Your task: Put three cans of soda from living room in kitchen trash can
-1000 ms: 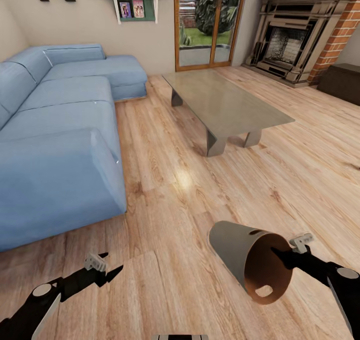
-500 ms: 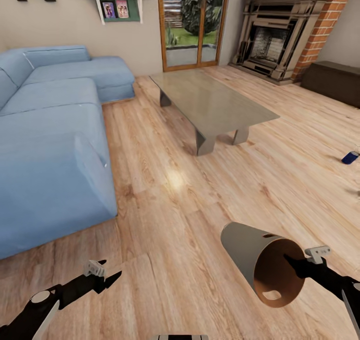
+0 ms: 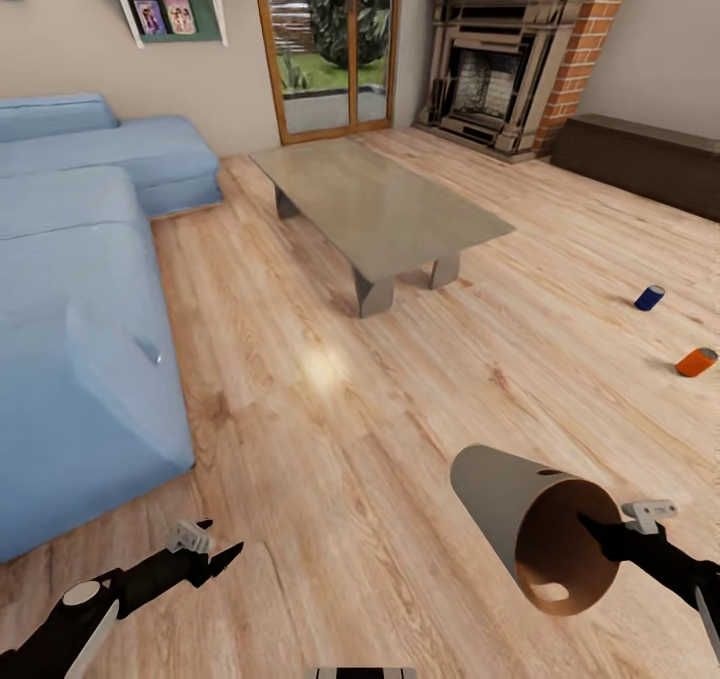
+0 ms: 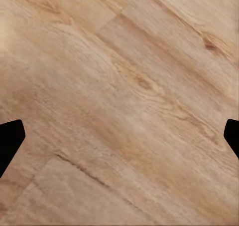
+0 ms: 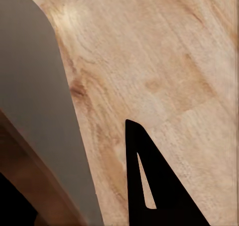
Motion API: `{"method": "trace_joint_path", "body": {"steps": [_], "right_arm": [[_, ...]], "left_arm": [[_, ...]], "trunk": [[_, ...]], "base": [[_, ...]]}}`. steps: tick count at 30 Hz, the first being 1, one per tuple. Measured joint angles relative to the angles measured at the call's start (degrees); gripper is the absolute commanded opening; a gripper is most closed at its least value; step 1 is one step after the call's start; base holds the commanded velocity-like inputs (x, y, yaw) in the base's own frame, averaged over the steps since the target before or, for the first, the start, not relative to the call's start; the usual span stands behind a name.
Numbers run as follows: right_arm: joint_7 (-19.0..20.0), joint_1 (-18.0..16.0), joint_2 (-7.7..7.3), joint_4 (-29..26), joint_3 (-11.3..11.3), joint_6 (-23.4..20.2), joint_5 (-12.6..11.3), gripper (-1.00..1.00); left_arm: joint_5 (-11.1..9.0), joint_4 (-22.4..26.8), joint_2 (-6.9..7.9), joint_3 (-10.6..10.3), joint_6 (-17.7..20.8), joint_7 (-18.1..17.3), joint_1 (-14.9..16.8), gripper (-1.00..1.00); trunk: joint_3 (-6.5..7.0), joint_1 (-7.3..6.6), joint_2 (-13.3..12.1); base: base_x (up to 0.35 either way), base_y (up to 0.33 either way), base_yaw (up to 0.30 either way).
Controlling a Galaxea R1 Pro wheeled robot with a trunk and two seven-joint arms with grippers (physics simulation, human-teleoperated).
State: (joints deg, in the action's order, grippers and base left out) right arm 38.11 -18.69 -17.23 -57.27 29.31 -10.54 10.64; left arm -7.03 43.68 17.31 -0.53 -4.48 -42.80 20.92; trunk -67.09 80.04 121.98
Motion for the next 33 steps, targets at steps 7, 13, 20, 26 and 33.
{"method": "trace_joint_path", "body": {"steps": [7, 13, 20, 26, 33], "right_arm": [[0.01, 0.00, 0.09, 0.08, 0.05, 0.01, -0.01, -1.00], [0.01, 0.00, 0.09, 0.10, 0.05, 0.01, -0.01, -1.00], [0.46, -0.02, 0.08, 1.26, 0.98, 3.95, -0.37, -1.00], [0.85, 0.01, 0.05, 3.13, 2.64, 6.41, -1.53, -1.00], [0.91, 0.00, 0.83, 3.25, 2.43, 6.22, -1.70, -1.00]], "left_arm": [[0.15, 0.00, 0.00, -0.08, -0.01, 0.00, 0.00, 1.00], [0.49, 0.00, 0.00, -0.18, -0.02, 0.00, 0.00, 1.00], [0.53, 0.00, 0.00, -0.19, -0.99, 0.00, 0.00, 1.00], [0.53, 0.00, 0.00, -0.18, -1.13, 0.00, 0.00, 1.00], [0.53, -0.07, 0.00, -0.23, -1.14, 0.00, 0.00, 1.00]], "trunk": [[-0.27, 0.00, 0.00], [-0.51, 0.00, 0.00], [-0.71, 0.00, 0.00], [-0.73, 0.00, 0.00], [-0.70, 0.00, 0.00]], "base": [[0.086, -0.063, -0.231], [0.004, -0.269, -0.230], [0.000, -0.288, -0.141], [0.000, -0.290, -0.009], [0.048, -0.290, -0.046]]}}
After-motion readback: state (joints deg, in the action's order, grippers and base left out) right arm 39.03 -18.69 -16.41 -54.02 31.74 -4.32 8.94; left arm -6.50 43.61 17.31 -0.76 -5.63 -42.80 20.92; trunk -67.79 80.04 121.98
